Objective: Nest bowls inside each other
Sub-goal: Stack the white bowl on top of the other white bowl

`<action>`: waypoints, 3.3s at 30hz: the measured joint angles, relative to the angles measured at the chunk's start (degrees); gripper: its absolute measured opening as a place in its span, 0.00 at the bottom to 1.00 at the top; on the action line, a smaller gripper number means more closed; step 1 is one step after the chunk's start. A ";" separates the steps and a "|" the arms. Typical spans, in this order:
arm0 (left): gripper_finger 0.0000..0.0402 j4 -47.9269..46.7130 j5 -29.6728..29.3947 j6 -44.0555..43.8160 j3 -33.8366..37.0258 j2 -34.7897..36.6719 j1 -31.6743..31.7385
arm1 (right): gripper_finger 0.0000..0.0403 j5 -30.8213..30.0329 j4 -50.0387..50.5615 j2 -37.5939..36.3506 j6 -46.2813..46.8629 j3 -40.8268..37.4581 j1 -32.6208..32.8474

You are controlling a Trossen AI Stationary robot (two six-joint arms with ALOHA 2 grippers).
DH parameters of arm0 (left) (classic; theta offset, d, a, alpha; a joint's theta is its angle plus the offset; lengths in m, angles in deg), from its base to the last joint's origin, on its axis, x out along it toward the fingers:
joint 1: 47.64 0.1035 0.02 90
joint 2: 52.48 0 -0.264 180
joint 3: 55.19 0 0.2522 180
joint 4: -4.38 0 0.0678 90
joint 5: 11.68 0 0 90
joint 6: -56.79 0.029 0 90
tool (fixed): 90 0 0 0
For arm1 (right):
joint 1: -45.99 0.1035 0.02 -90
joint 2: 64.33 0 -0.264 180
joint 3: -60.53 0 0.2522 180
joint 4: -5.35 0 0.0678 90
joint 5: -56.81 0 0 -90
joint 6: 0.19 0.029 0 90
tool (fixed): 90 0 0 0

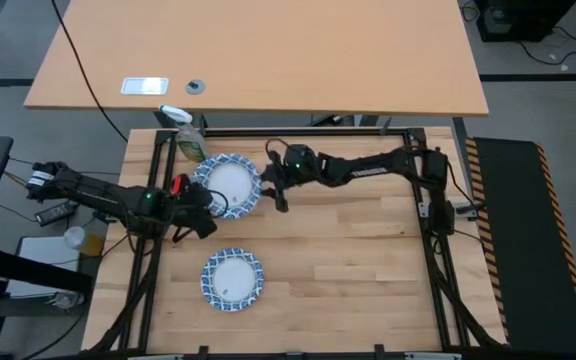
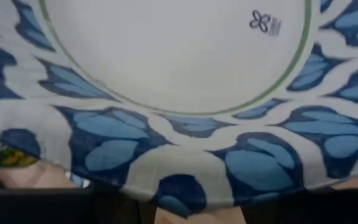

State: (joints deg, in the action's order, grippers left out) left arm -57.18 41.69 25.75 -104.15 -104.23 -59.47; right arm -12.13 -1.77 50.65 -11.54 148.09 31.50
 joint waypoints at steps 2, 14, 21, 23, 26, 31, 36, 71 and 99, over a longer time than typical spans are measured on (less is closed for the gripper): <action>0.45 -0.33 -0.79 -2.66 0.00 0.18 0.21 | 0.42 1.53 0.96 0.82 0.75 1.29 -1.06; 0.45 -5.72 -5.08 -26.50 3.14 -0.82 0.54 | 0.42 2.44 11.15 11.43 0.96 13.60 -3.24; 0.45 6.47 0.22 -28.74 11.22 -1.99 -1.08 | 0.42 -2.15 17.08 11.77 -4.38 15.67 -3.61; 0.45 5.02 -0.99 -27.55 10.72 -2.02 -1.65 | 0.42 -2.61 16.83 11.66 -5.25 15.67 -3.59; 0.45 1.78 -2.71 -27.14 8.85 -1.98 -1.67 | 0.42 -3.15 17.30 11.65 -5.36 15.65 -3.74; 0.45 -4.68 -3.05 -31.94 8.23 -1.88 0.99 | 0.42 -8.72 16.62 11.54 -5.38 15.65 -4.04; 0.45 -4.14 -2.30 -30.89 8.04 -1.87 1.25 | 0.42 -9.67 17.51 11.54 -6.91 15.65 -3.96; 0.45 -4.14 -0.27 -11.51 -2.27 -1.87 0.14 | 0.42 -4.01 -0.72 9.81 -2.26 7.63 3.19; 0.43 6.22 20.37 -3.84 -2.26 -3.50 -4.12 | 0.42 7.04 18.52 7.08 -2.41 5.60 4.51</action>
State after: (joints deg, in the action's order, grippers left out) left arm -50.96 62.06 21.90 -106.40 -107.73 -63.58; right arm -5.09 16.76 57.72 -13.94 153.70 36.01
